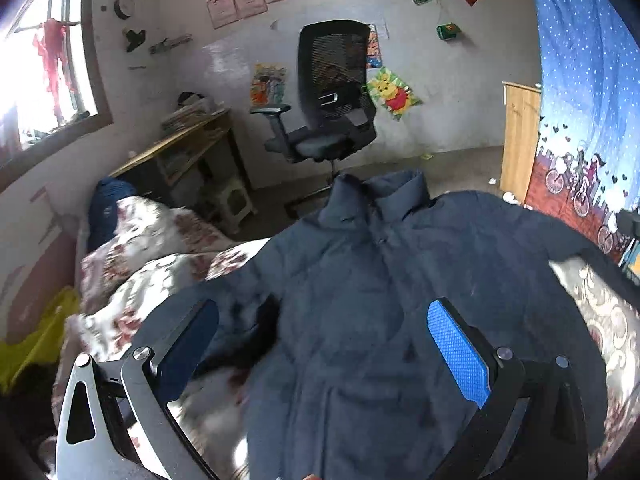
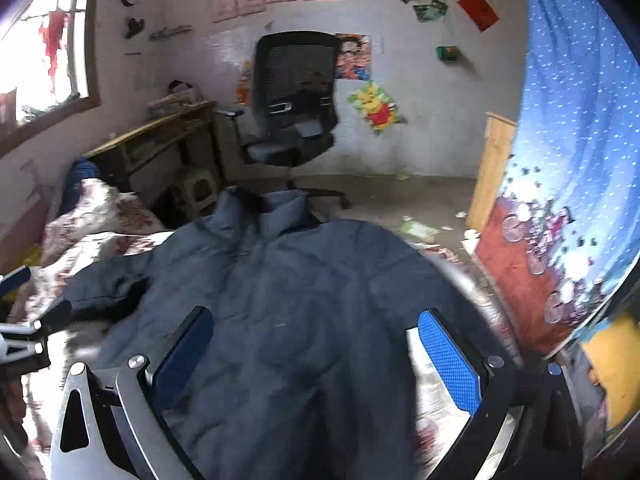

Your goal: Fold large clothes

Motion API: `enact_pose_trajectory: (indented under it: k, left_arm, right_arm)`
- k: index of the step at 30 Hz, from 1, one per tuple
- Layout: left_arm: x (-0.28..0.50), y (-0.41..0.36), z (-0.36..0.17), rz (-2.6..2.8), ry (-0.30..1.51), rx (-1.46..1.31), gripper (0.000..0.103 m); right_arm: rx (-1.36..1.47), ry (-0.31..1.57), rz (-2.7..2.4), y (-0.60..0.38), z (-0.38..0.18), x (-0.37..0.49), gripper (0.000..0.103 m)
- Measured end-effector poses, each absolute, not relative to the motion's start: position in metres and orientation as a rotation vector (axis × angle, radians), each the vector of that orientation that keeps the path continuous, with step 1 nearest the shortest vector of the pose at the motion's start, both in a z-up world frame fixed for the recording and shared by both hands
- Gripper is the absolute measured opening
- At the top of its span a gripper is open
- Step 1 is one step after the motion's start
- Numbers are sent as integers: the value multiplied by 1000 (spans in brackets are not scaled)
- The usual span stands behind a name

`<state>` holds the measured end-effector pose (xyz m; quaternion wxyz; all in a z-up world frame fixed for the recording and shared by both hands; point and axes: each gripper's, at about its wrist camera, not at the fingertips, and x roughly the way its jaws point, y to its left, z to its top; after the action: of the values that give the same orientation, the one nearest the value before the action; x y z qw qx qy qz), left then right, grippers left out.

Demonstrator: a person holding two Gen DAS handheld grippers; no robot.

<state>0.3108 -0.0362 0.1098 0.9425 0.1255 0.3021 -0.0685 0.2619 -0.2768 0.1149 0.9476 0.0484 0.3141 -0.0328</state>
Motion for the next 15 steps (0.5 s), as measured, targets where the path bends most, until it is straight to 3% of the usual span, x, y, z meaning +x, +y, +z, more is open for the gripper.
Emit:
enact_pose_trajectory:
  k: [7,15]
  left_arm:
    - [355,-89,90,-242,630,269,102]
    - [392,-165,41,-346,681,239,102]
  right_arm:
    - [360,841,-181,-374,105,249,103]
    - [678,806,-277,-471,32,210,103]
